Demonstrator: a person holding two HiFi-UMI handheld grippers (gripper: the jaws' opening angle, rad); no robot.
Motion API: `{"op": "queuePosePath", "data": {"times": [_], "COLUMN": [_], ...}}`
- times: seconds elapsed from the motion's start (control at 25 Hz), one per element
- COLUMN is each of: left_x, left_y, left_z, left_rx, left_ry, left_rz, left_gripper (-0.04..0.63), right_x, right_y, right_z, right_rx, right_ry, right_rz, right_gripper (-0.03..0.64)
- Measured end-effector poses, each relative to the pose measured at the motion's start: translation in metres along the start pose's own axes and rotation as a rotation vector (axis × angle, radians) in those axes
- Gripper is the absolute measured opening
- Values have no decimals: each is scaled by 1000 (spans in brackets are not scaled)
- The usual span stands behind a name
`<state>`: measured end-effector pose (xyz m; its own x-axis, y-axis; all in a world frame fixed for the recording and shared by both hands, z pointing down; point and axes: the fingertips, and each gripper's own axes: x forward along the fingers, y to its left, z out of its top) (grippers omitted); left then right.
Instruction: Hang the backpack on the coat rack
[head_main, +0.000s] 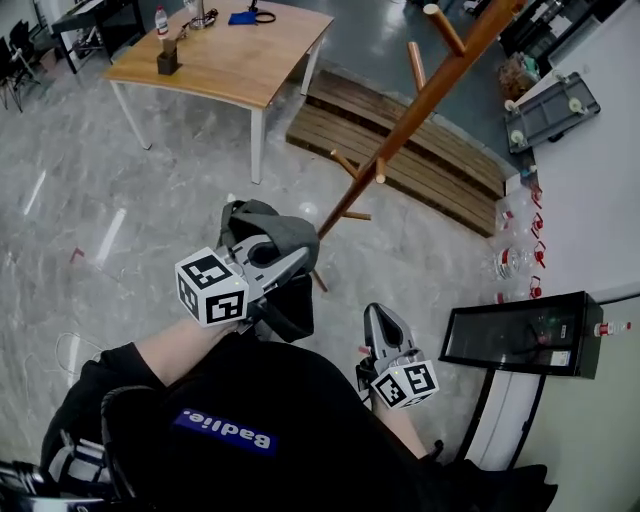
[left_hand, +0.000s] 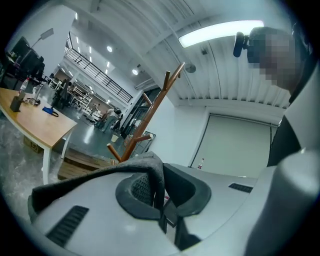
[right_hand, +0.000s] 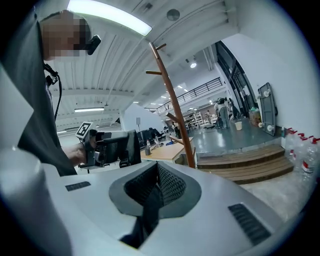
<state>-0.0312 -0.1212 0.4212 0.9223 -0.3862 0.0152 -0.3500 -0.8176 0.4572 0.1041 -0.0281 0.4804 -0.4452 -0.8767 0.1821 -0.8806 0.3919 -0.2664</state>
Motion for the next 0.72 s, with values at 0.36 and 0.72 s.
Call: {"op": "queuePosePath", "data": {"times": [0.36, 0.72], "left_x": [40, 92], "left_y": [64, 111], "left_z": [42, 84], "left_rx": [73, 88], "left_ry": [124, 187], "left_rz": [-88, -59], "left_gripper": [34, 34], "right_x": [36, 42], "right_y": [-21, -71], "right_z": [7, 19], "right_rx": [23, 36], "right_ry": [9, 52], "right_rz": [-32, -2], "right_gripper": [8, 8]}}
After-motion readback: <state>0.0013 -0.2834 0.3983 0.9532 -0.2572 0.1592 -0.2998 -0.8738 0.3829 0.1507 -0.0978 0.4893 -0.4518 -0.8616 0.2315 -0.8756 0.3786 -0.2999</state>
